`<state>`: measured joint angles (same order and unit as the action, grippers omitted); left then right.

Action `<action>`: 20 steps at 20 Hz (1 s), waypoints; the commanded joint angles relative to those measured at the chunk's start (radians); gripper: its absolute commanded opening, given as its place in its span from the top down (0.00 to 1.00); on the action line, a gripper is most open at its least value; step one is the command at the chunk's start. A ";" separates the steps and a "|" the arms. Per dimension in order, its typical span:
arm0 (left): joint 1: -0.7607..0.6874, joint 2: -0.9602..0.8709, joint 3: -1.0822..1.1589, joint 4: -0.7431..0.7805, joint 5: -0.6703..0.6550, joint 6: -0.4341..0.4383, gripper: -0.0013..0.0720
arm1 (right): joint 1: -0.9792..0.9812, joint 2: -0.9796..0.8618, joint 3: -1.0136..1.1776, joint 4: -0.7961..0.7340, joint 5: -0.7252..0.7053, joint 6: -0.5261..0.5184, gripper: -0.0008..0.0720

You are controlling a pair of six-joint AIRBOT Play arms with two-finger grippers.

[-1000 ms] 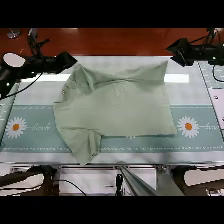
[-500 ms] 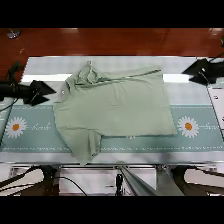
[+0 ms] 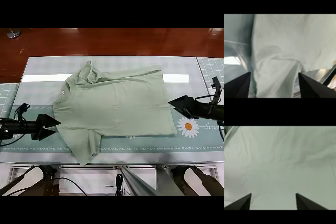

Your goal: Fold the shirts.

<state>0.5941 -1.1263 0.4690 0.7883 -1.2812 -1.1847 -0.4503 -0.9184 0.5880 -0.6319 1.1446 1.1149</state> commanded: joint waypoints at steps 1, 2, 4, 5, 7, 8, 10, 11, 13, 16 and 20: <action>0.008 0.003 -0.075 -0.123 0.082 0.081 0.02 | -0.002 0.050 -0.087 0.056 -0.023 -0.020 0.12; 0.001 0.000 -0.082 -0.130 0.085 0.082 0.02 | -0.002 0.050 -0.087 0.055 -0.031 -0.016 0.13; -0.022 -0.006 -0.092 -0.127 0.111 0.100 0.02 | -0.002 0.050 -0.087 0.056 -0.046 0.002 0.13; -0.032 -0.008 -0.091 -0.127 0.121 0.100 0.02 | -0.002 0.050 -0.087 0.058 -0.049 0.007 0.13; -0.057 -0.008 -0.091 -0.137 0.143 0.100 0.02 | -0.002 0.050 -0.087 0.058 -0.062 0.014 0.13; -0.072 -0.008 -0.091 -0.138 0.163 0.100 0.02 | -0.002 0.050 -0.087 0.058 -0.074 0.025 0.13; -0.106 -0.008 -0.090 -0.138 0.186 0.100 0.07 | -0.019 0.050 -0.080 0.057 -0.088 0.035 0.13; -0.119 -0.009 -0.090 -0.137 0.190 0.101 0.43 | -0.051 0.050 -0.071 0.049 -0.076 0.036 0.13; -0.132 -0.009 -0.088 -0.138 0.188 0.130 0.96 | -0.155 0.050 -0.048 0.024 -0.028 0.035 0.13; -0.134 -0.009 -0.088 -0.138 0.173 0.130 0.96 | -0.352 0.050 -0.041 -0.176 0.052 0.064 0.14; -0.134 -0.009 -0.088 -0.138 0.179 0.152 0.96 | -0.372 0.048 -0.128 -0.423 0.094 0.201 0.14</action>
<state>0.4633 -1.1351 0.3809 0.6506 -1.1046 -1.0458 -0.7910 -0.8700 0.5064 -0.8803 1.2053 1.2316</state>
